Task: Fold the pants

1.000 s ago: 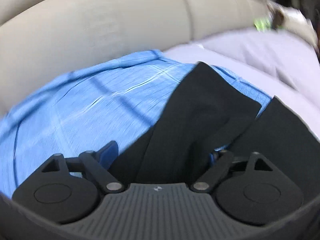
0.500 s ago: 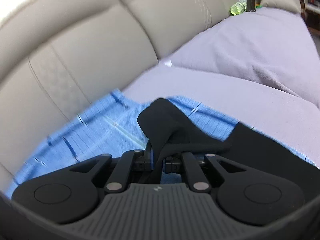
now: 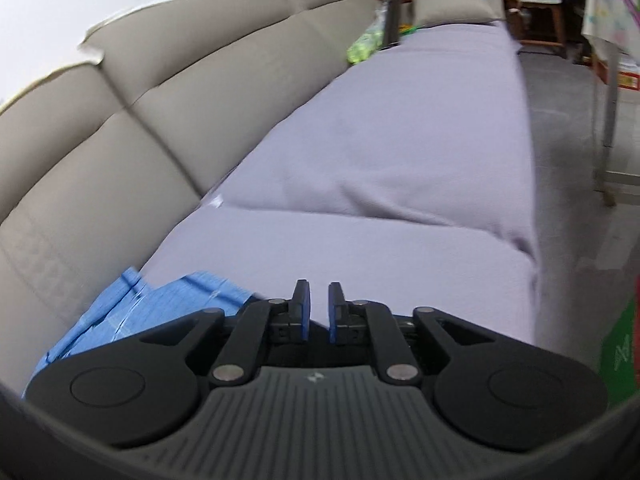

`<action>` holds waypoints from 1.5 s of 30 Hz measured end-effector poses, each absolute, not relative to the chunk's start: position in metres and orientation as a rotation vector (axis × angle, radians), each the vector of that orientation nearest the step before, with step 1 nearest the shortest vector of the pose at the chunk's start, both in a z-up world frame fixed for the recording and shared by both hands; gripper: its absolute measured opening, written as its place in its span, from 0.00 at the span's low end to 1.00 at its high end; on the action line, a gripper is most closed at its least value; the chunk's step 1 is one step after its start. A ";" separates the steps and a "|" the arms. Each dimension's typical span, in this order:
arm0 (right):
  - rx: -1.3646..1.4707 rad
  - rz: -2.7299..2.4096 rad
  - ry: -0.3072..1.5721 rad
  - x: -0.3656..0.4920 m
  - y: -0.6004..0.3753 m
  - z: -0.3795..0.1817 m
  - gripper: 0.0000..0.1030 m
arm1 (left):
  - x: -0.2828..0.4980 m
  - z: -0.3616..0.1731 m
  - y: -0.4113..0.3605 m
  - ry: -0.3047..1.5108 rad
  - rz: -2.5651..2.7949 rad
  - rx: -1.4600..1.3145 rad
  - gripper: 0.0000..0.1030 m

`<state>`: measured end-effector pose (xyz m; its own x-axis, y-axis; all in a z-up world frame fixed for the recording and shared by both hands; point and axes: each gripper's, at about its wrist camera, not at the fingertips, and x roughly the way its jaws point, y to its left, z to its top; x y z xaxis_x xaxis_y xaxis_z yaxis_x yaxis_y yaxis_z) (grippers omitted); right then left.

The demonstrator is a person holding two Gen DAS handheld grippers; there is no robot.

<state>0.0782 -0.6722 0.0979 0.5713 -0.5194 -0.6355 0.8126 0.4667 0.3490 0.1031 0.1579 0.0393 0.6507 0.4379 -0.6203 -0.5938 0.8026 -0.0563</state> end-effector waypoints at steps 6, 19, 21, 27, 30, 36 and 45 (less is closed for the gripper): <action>0.691 -0.908 0.500 0.052 -0.672 0.094 0.29 | 0.104 0.040 0.158 0.638 0.586 -0.256 0.20; 0.588 -0.855 0.606 0.030 -0.598 0.036 0.93 | 0.104 0.039 0.160 0.650 0.562 -0.224 0.21; 0.605 -0.862 0.542 0.019 -0.594 0.040 0.88 | 0.104 0.040 0.161 0.655 0.555 -0.220 0.21; 0.748 -0.805 0.324 -0.024 -0.617 0.053 0.71 | 0.105 0.041 0.163 0.658 0.550 -0.243 0.20; 0.770 -0.815 0.388 -0.022 -0.627 0.048 0.60 | 0.105 0.041 0.163 0.659 0.550 -0.232 0.21; 0.752 -0.809 0.447 -0.012 -0.623 0.032 0.55 | 0.106 0.041 0.163 0.664 0.552 -0.219 0.21; 0.737 -0.799 0.466 0.014 -0.627 0.023 0.14 | 0.106 0.040 0.160 0.664 0.558 -0.201 0.21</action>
